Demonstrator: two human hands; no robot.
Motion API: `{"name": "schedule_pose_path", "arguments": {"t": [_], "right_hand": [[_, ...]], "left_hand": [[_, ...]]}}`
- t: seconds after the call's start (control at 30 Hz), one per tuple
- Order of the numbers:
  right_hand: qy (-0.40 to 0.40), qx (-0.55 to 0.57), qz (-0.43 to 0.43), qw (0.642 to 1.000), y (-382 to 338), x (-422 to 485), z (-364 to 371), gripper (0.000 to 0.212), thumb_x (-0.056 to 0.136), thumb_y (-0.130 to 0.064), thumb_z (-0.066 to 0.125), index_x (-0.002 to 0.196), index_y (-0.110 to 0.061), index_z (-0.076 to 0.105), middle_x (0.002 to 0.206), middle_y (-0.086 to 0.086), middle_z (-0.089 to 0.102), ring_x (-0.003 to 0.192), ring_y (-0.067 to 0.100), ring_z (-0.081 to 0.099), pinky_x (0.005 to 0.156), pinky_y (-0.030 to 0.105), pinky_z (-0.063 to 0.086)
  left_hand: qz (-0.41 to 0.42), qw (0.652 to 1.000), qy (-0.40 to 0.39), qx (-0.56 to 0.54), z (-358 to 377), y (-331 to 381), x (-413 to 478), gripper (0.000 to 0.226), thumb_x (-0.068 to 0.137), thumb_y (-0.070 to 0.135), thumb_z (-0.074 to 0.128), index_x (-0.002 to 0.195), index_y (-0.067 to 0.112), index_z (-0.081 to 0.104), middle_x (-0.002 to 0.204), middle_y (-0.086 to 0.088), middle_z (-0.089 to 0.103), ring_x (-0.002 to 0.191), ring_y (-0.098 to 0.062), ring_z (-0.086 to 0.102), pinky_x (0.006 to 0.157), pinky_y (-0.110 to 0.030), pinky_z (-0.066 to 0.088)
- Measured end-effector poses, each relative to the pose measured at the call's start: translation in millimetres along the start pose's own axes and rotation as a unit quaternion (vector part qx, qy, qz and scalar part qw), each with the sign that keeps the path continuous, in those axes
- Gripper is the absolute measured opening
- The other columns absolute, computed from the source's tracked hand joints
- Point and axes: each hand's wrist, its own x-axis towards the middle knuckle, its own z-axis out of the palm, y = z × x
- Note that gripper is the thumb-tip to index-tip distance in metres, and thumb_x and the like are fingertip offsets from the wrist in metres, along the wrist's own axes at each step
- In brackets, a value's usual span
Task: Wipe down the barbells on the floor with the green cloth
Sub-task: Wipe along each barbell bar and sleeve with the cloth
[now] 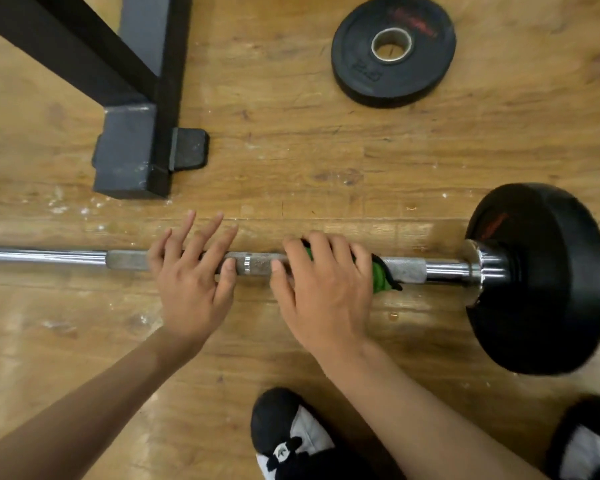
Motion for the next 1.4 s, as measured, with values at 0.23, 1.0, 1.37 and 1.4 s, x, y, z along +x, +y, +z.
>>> {"name": "schedule_pose_path", "arguments": {"t": [0.23, 1.0, 1.37, 1.4], "right_hand": [[0.012, 0.021, -0.015, 1.000, 6, 19, 4, 0.030, 0.098, -0.044, 0.054, 0.106, -0.019, 0.069, 0.103, 0.004, 0.064, 0.097, 0.025, 0.057, 0.087, 0.041, 0.037], [0.030, 0.021, 0.008, 0.999, 2, 20, 10, 0.035, 0.091, -0.050, 0.057, 0.104, -0.020, 0.070, 0.100, 0.006, 0.064, 0.089, 0.026, 0.055, 0.084, 0.041, 0.032], [0.108, -0.057, -0.015, 0.992, 5, 14, 21, 0.035, 0.093, -0.045, 0.056, 0.103, -0.016, 0.073, 0.099, 0.008, 0.065, 0.090, 0.027, 0.056, 0.083, 0.040, 0.034], [0.118, -0.064, -0.013, 0.991, 5, 15, 23, 0.036, 0.092, -0.045, 0.056, 0.103, -0.016, 0.073, 0.100, 0.009, 0.066, 0.090, 0.027, 0.055, 0.082, 0.040, 0.034]], "left_hand": [[0.009, 0.988, -0.153, 0.001, -17, -10, 28, 0.056, 0.113, 0.051, 0.024, 0.152, 0.025, 0.054, 0.165, -0.005, 0.040, 0.156, -0.031, 0.028, 0.117, -0.049, 0.026], [-0.031, 0.875, -0.478, 0.073, -55, -4, 62, 0.099, 0.076, 0.081, -0.033, 0.163, 0.040, -0.012, 0.175, -0.007, -0.015, 0.160, -0.026, -0.019, 0.130, -0.051, -0.001], [0.065, 0.898, -0.427, -0.084, -92, -67, 55, 0.077, 0.092, 0.077, -0.016, 0.160, 0.043, -0.010, 0.176, 0.005, -0.009, 0.161, -0.015, -0.014, 0.131, -0.038, 0.000], [0.092, 0.897, -0.426, -0.071, -91, -79, 55, 0.073, 0.096, 0.074, -0.012, 0.161, 0.042, -0.011, 0.175, 0.005, -0.013, 0.160, -0.015, -0.019, 0.130, -0.038, -0.004]]}}
